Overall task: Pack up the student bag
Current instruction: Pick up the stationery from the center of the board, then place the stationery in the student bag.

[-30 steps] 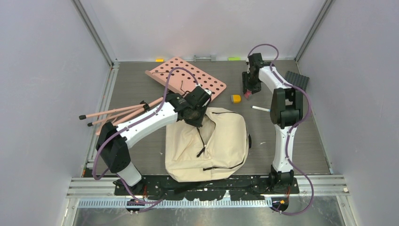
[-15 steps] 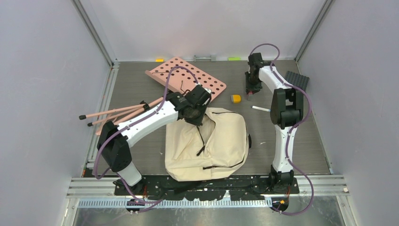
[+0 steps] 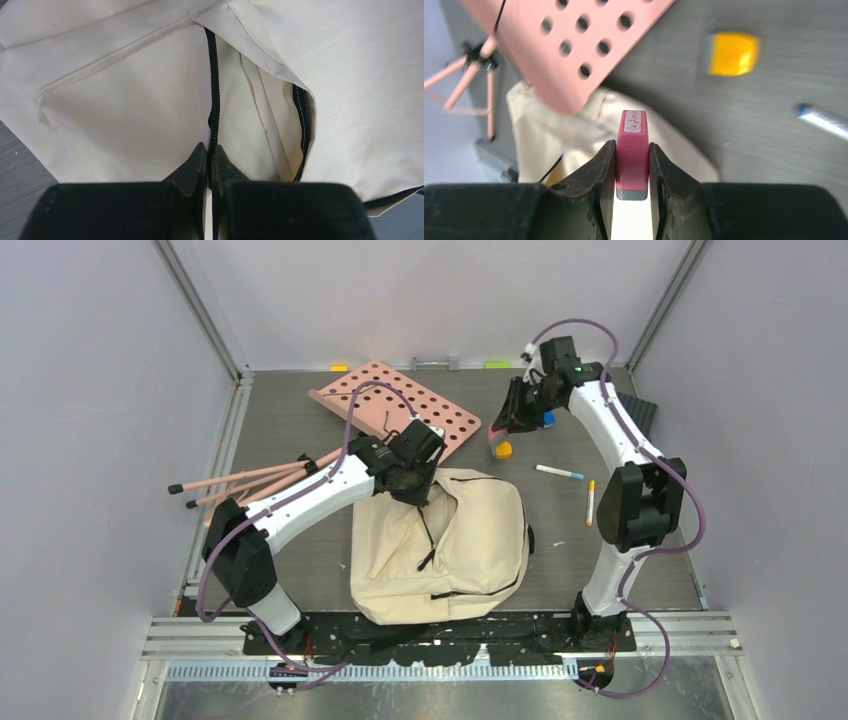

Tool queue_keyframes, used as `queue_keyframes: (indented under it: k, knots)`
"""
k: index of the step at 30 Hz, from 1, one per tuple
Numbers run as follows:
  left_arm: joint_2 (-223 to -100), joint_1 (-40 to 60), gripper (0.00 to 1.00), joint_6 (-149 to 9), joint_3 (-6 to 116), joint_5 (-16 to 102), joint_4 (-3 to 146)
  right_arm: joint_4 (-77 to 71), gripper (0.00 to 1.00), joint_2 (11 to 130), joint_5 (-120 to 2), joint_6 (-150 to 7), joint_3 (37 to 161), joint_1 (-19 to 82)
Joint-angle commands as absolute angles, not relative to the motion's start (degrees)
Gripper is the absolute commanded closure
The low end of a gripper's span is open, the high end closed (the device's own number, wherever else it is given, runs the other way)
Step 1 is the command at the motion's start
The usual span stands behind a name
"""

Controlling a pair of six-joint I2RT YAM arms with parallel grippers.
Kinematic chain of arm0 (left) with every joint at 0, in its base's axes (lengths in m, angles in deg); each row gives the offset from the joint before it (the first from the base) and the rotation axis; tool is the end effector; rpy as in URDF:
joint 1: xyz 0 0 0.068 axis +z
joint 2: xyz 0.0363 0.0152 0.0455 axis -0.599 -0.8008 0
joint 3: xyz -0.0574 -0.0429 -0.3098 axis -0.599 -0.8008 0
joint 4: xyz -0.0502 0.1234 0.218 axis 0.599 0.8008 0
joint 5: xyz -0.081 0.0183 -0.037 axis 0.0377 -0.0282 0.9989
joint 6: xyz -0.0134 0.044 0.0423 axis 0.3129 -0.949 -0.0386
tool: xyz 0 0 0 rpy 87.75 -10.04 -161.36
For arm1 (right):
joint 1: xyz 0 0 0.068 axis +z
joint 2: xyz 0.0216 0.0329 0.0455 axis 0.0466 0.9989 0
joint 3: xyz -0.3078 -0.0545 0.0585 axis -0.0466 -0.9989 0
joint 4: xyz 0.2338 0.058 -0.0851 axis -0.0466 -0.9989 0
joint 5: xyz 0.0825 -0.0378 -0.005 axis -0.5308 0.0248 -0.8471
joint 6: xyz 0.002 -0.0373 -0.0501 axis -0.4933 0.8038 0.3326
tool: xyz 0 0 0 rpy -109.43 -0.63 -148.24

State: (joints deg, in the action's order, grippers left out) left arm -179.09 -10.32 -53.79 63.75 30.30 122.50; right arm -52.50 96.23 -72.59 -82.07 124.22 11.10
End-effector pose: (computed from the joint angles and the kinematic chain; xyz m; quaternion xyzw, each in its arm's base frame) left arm 0.2348 -0.2472 0.3277 0.1528 0.9542 -0.1233 0.2255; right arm 0.4132 0.0787 0.3447 0.0212 0.9425 0.2361 0.2354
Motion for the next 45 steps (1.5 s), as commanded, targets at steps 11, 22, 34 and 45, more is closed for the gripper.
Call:
queue_keyframes:
  k: [11,22,34,45]
  knots:
    - [-174.06,-9.18,1.0,-51.79,61.01,30.17,116.44,-61.86,0.99,94.28,-92.89,-82.56,118.17,29.48]
    - [-173.84,-9.22,1.0,-51.96,60.63,30.97,115.8,-63.07,0.75,96.69,-89.69,-82.41,117.22,32.64]
    - [-172.13,-9.1,1.0,-50.95,58.81,30.19,115.78,-61.1,0.37,96.25,-86.87,-83.06,119.38,33.52]
    - [-171.95,-9.1,1.0,-51.67,58.99,29.39,116.04,-56.5,0.38,89.02,-78.84,-86.04,119.67,32.76]
